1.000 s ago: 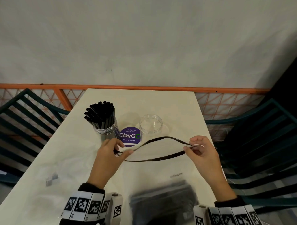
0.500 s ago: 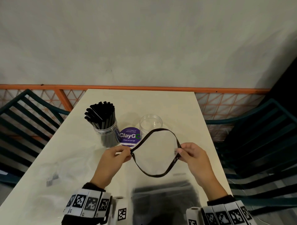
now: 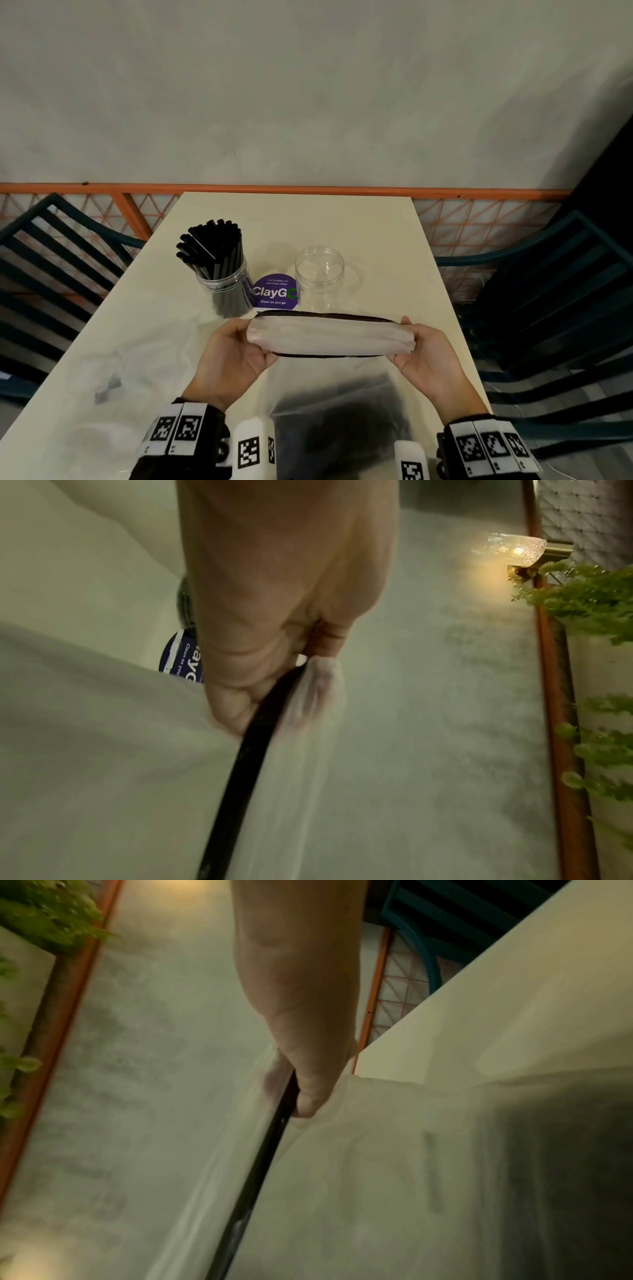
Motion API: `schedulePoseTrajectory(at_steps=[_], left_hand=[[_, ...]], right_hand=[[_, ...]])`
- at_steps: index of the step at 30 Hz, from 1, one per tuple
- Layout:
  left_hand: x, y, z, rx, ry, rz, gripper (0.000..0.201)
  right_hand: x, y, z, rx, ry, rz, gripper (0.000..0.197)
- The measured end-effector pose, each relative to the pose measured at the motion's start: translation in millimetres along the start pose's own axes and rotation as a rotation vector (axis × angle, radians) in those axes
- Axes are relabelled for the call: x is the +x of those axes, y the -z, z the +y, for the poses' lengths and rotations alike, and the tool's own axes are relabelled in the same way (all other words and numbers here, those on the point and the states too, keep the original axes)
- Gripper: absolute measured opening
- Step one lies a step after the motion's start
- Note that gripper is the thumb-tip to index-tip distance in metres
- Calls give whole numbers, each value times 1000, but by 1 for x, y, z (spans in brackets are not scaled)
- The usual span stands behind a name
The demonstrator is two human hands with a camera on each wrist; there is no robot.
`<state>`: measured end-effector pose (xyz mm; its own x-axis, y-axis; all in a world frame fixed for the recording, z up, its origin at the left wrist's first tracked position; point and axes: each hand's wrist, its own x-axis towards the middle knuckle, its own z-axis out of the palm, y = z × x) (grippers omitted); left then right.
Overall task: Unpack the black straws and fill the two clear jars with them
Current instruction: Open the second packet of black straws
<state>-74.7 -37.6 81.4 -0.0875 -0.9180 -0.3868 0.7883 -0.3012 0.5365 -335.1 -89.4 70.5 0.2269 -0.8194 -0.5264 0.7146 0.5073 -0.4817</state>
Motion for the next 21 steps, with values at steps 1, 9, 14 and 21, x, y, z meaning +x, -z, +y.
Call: schedulePoseTrajectory(at_steps=[1,9,14,21], left_hand=[[0,1,0,26,-10,-2,30],[5,-4,-2,695,-302,248,23],[4,13,3,1229,-545,486,21],[-4,12,-4,1123,-410,295,6]], right_hand=[[-3,-3,0,-54,19,-47,24],[12,7,8,-1261,574,245,12],[7,10,-2,-1015,413,203,12],[-2,-3,-1,-640,99,-44,15]])
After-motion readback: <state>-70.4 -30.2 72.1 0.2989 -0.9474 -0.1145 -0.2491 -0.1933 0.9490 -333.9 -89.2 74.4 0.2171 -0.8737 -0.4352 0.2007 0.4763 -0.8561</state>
